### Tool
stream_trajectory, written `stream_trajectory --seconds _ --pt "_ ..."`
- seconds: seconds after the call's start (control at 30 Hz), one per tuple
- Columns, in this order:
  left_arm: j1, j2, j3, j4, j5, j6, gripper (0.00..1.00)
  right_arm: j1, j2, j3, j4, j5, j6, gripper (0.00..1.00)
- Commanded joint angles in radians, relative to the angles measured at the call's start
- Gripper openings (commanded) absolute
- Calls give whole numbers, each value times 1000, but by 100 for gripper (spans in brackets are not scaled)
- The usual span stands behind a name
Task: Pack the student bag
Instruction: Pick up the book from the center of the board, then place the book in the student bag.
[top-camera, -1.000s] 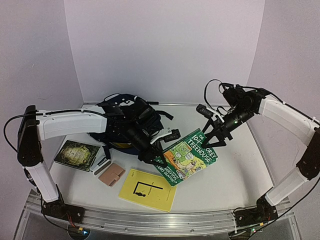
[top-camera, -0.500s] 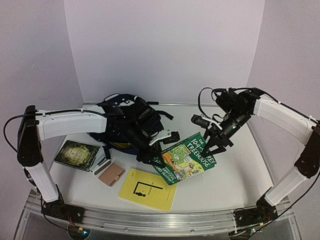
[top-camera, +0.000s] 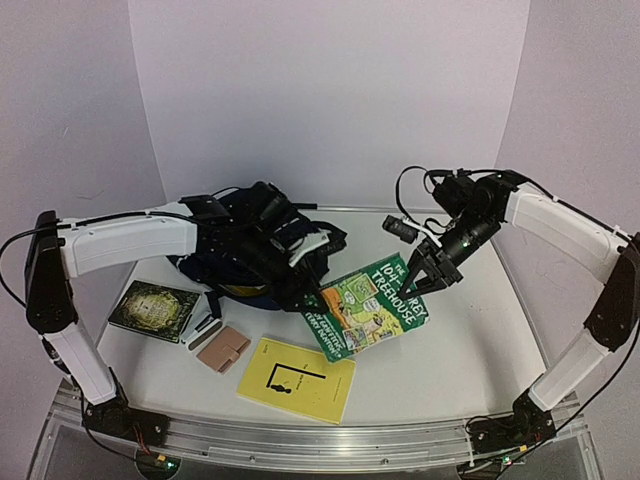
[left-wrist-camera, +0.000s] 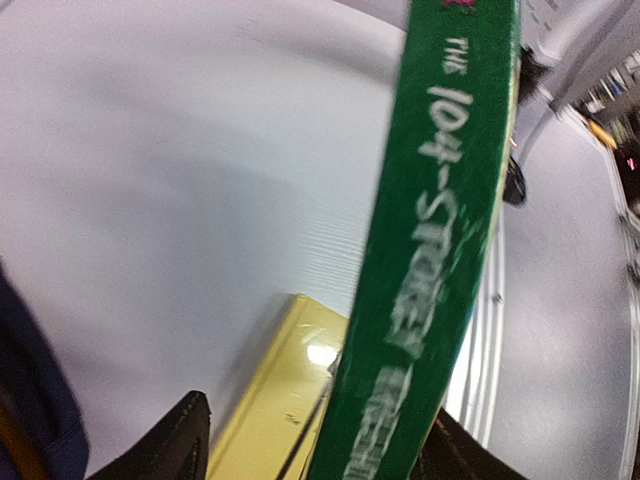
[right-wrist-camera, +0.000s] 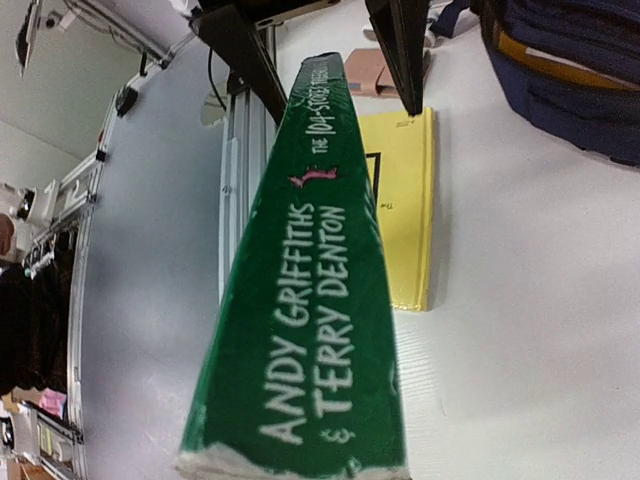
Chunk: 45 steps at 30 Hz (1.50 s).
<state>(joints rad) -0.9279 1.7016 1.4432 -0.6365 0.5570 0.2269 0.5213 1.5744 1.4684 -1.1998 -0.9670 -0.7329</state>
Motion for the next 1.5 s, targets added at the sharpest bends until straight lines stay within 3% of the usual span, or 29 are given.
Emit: stream_trajectory --seconds 0.0,0.1,0.3,0.43,0.53,0.63,0.8,0.97,1.23,1.3,1.47 --pt "137 -154 -69 207 -152 -151 72 -136 38 56 20 -200 111 0" --pt "146 -175 -87 249 -374 -164 80 -225 59 55 24 -267 152 0" --pt "149 -9 68 91 -685 -147 76 -333 103 42 70 -358 280 0" --pt "149 106 142 28 -741 -134 73 -370 122 11 144 -355 432 0" --pt "147 185 199 -12 -745 -120 71 -381 58 -98 478 -265 807 0" --pt "147 249 249 -43 -749 -112 70 -381 -35 -215 764 -198 1060 0" --pt "147 370 342 -100 -800 -98 68 -381 -49 -237 801 -177 1075 0" --pt "148 434 415 -138 -856 -99 54 -381 -32 -273 836 -187 1086 0" --pt "147 445 488 -191 -862 -98 5 -381 -25 -332 1043 -197 1239 0" --pt "148 437 500 -198 -859 -99 0 -379 -15 -342 1094 -192 1272 0" --pt "150 393 529 -189 -840 -123 0 -354 17 -364 1234 -166 1372 0"
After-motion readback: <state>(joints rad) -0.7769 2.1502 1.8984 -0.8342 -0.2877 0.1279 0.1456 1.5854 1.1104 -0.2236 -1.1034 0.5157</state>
